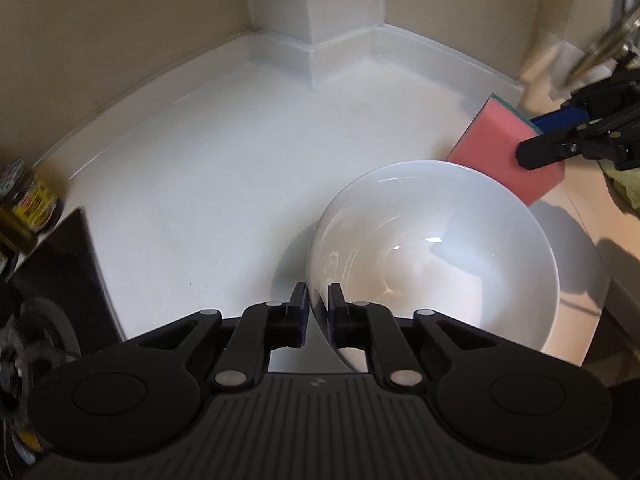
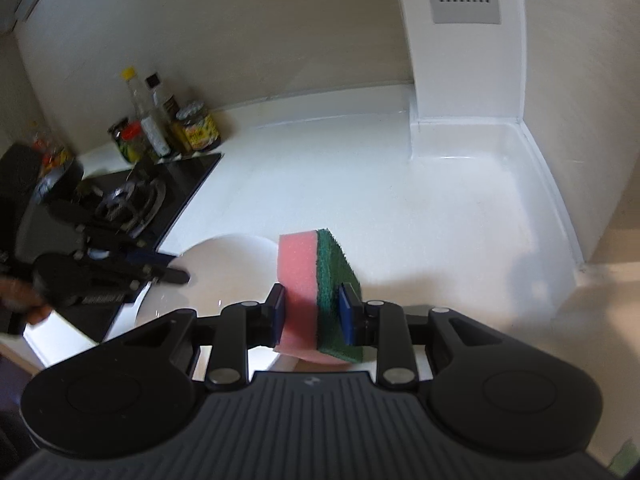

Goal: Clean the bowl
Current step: 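Hold the sponge beside the bowl rim while the left tool grips the bowl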

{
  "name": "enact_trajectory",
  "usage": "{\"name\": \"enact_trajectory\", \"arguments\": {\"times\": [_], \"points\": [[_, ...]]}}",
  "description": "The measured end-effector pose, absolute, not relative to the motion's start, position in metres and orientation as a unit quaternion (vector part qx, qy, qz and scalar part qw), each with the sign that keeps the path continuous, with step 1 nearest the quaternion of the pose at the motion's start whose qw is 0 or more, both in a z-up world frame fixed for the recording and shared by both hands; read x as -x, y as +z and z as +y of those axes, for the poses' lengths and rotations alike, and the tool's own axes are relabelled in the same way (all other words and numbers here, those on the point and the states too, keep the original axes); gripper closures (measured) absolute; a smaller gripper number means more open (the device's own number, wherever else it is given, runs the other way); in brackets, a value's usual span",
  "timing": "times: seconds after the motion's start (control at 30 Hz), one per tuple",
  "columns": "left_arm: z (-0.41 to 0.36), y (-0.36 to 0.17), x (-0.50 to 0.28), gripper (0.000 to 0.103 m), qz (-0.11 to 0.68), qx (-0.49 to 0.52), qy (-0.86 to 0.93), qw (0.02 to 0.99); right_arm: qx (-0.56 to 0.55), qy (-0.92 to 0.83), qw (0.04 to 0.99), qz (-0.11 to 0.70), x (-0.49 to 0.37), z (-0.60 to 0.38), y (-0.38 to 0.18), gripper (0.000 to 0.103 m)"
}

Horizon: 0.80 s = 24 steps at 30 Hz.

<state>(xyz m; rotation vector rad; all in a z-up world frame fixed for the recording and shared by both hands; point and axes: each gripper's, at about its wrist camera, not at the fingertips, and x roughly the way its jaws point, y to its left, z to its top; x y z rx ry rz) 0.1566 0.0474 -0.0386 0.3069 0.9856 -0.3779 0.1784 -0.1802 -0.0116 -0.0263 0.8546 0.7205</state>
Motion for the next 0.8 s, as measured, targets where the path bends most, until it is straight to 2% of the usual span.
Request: {"name": "enact_trajectory", "arguments": {"times": [0.2,0.33,0.4,0.6,0.7,0.8], "points": [[0.038,-0.039,-0.183,0.095,0.45,-0.225,-0.289,0.814,0.038,0.353,0.844,0.401,-0.197,-0.171,-0.011,0.079],[0.038,-0.035,-0.19,0.094,0.451,-0.202,-0.265,0.828,0.037,0.351,0.846,0.399,-0.203,-0.166,-0.013,0.079],[0.041,-0.031,-0.179,0.087,0.458,-0.178,-0.216,0.844,0.032,0.351,0.847,0.398,-0.202,-0.166,-0.013,0.079],[0.051,-0.033,-0.142,0.089,0.463,-0.119,-0.15,0.866,0.004,0.339,0.853,0.398,-0.191,-0.176,-0.015,0.079],[0.052,-0.037,-0.143,0.094,0.467,-0.127,-0.17,0.858,0.016,0.345,0.849,0.401,-0.182,-0.179,-0.013,0.079],[0.049,-0.036,-0.154,0.094,0.461,-0.171,-0.206,0.846,0.041,0.354,0.842,0.406,-0.181,-0.177,-0.01,0.079]]}}
